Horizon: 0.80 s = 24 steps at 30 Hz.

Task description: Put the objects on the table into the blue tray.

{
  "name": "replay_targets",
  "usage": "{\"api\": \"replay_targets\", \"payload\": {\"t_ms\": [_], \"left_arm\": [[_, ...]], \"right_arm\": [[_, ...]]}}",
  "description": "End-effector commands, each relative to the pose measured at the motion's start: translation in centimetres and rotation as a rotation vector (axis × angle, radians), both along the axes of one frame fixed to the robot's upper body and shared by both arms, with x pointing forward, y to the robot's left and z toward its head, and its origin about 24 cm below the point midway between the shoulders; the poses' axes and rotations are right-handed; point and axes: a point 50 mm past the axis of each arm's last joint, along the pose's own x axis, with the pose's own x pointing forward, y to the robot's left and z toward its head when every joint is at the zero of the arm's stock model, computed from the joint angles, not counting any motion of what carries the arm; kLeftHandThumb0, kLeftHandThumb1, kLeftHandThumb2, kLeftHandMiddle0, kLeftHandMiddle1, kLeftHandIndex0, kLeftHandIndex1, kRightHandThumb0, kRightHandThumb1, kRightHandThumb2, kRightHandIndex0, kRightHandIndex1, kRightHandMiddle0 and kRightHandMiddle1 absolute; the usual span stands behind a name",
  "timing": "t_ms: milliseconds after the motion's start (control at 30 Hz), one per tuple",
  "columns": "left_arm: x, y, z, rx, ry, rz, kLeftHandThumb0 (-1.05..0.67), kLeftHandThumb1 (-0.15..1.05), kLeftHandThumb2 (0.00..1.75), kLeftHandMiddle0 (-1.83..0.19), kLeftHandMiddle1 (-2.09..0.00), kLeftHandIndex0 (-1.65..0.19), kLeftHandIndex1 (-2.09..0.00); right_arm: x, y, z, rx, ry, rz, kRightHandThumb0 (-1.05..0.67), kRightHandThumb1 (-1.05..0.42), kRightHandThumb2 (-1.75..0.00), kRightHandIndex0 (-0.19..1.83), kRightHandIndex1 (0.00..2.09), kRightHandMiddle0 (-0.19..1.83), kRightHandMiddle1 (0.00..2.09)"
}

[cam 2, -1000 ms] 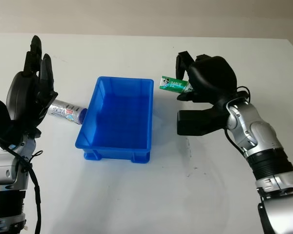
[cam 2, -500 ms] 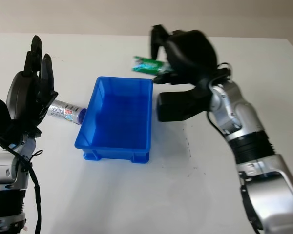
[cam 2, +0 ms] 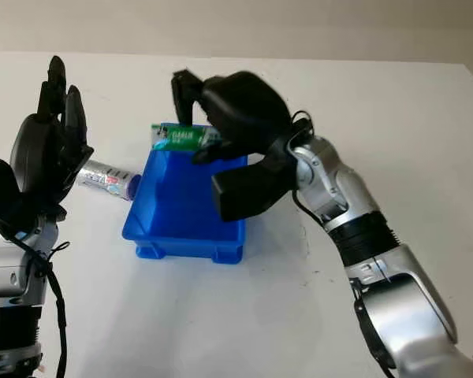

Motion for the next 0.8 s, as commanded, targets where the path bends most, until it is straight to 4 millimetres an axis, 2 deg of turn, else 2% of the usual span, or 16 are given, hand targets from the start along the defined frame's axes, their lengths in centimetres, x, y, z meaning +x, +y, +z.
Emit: {"api": "replay_targets", "payload": {"t_ms": [0, 133, 267, 300, 367, 400, 433, 500, 533, 600, 767], "left_arm": [[-0.2, -0.2, 0.5, 0.004, -0.024, 0.001, -0.79, 1.05, 0.68, 0.19, 0.00, 0.19, 0.00], [-0.3, -0.1, 0.4, 0.008, -0.024, 0.001, -0.78, 1.05, 0.69, 0.19, 0.00, 0.19, 0.00], [-0.2, -0.1, 0.4, 0.004, -0.023, 0.000, -0.78, 1.05, 0.70, 0.19, 0.00, 0.19, 0.00], [-0.2, -0.1, 0.3, 0.004, -0.021, 0.000, -0.78, 1.05, 0.70, 0.19, 0.00, 0.19, 0.00], [-0.2, 0.0, 0.3, 0.008, -0.020, -0.002, -0.78, 1.05, 0.70, 0.19, 0.00, 0.19, 0.00], [-0.2, 0.0, 0.3, 0.008, -0.020, -0.003, -0.78, 1.05, 0.70, 0.19, 0.00, 0.19, 0.00], [-0.1, 0.0, 0.3, 0.006, -0.020, -0.004, -0.78, 1.05, 0.70, 0.19, 0.00, 0.19, 0.00], [-0.1, 0.0, 0.3, 0.002, -0.018, -0.004, -0.78, 1.05, 0.70, 0.19, 0.00, 0.19, 0.00], [-0.1, 0.0, 0.3, 0.000, -0.018, -0.004, -0.78, 1.05, 0.69, 0.19, 0.00, 0.19, 0.00], [-0.1, -0.1, 0.3, -0.004, -0.020, -0.008, -0.78, 1.05, 0.68, 0.19, 0.00, 0.19, 0.00], [-0.1, -0.2, 0.3, -0.003, -0.018, -0.006, -0.79, 1.05, 0.68, 0.19, 0.00, 0.19, 0.00]], "right_arm": [[0.1, 0.2, 0.2, -0.021, -0.004, 0.016, -0.41, -1.02, -0.06, 0.92, 2.09, 0.65, 2.09], [0.3, -0.3, 0.0, -0.095, 0.041, 0.003, -0.43, -1.03, -0.06, 0.81, 2.09, 0.58, 2.09], [0.3, -0.6, 0.1, -0.146, 0.050, -0.012, -0.55, -1.03, -0.06, 0.36, 2.09, 0.24, 2.07], [0.2, -0.7, 0.1, -0.152, 0.050, -0.014, -0.57, -1.04, -0.06, 0.28, 2.06, 0.18, 1.99], [0.2, -0.9, 0.3, -0.164, 0.048, -0.020, -0.63, -1.04, -0.06, 0.17, 1.80, 0.12, 1.70], [0.1, -1.0, 0.4, -0.174, 0.047, -0.022, -0.65, -1.05, -0.06, 0.18, 1.58, 0.13, 1.52], [0.1, -1.1, 0.5, -0.183, 0.047, -0.022, -0.67, -1.05, -0.07, 0.21, 1.22, 0.14, 1.23], [0.0, -1.3, 0.8, -0.200, 0.068, -0.021, -0.68, -1.05, -0.08, 0.27, 0.70, 0.19, 0.78], [0.0, -1.4, 1.0, -0.208, 0.082, -0.019, -0.69, -1.05, -0.08, 0.24, 0.40, 0.18, 0.47], [-0.1, -1.6, 1.2, -0.213, 0.105, -0.012, -0.72, -1.05, -0.10, 0.10, 0.14, 0.07, 0.18], [-0.2, -2.1, 1.6, -0.141, 0.133, 0.018, -0.80, -1.05, -0.22, -0.12, 0.01, -0.12, 0.03]]}}
